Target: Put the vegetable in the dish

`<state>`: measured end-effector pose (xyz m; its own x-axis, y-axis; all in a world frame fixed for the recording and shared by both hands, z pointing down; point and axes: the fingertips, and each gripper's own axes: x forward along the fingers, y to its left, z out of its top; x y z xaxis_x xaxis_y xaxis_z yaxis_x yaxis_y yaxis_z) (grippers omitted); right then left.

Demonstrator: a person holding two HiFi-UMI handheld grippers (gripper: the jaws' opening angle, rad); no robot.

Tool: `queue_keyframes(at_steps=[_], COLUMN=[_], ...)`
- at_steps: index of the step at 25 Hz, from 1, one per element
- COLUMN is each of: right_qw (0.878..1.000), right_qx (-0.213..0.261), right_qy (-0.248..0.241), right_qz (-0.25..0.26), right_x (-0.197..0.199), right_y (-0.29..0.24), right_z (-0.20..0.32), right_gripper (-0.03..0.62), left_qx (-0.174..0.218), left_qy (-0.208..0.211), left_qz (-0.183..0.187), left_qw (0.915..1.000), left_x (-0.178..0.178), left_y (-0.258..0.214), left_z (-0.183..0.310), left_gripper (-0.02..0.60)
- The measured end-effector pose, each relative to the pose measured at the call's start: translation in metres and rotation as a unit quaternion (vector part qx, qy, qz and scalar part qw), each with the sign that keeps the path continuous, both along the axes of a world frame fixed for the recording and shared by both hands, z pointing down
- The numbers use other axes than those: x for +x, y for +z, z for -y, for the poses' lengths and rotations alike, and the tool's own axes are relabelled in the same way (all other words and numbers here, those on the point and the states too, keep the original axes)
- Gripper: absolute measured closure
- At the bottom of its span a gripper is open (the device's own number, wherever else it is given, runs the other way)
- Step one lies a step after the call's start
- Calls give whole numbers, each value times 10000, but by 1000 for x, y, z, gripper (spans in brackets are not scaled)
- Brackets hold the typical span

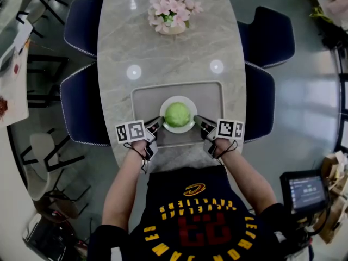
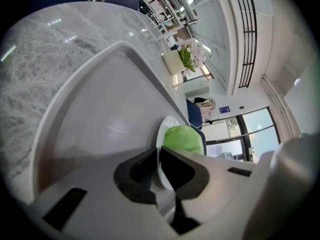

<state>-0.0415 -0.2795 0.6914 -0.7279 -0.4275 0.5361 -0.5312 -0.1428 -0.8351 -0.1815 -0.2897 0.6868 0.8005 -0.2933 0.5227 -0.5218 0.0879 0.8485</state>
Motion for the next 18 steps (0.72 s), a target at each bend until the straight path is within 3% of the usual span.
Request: queue_keyframes(at_steps=[18], right_qw=[9993], right_qx=[-96], right_qy=[-90], right_qz=[-361], right_x=[2], right_y=[9], right_z=[6], right_gripper=[577], left_qx=[-205], left_qy=[-249], left_qz=[376], left_qw=[9988], left_x=[0], left_y=[12], left_z=[4], left_gripper=[562])
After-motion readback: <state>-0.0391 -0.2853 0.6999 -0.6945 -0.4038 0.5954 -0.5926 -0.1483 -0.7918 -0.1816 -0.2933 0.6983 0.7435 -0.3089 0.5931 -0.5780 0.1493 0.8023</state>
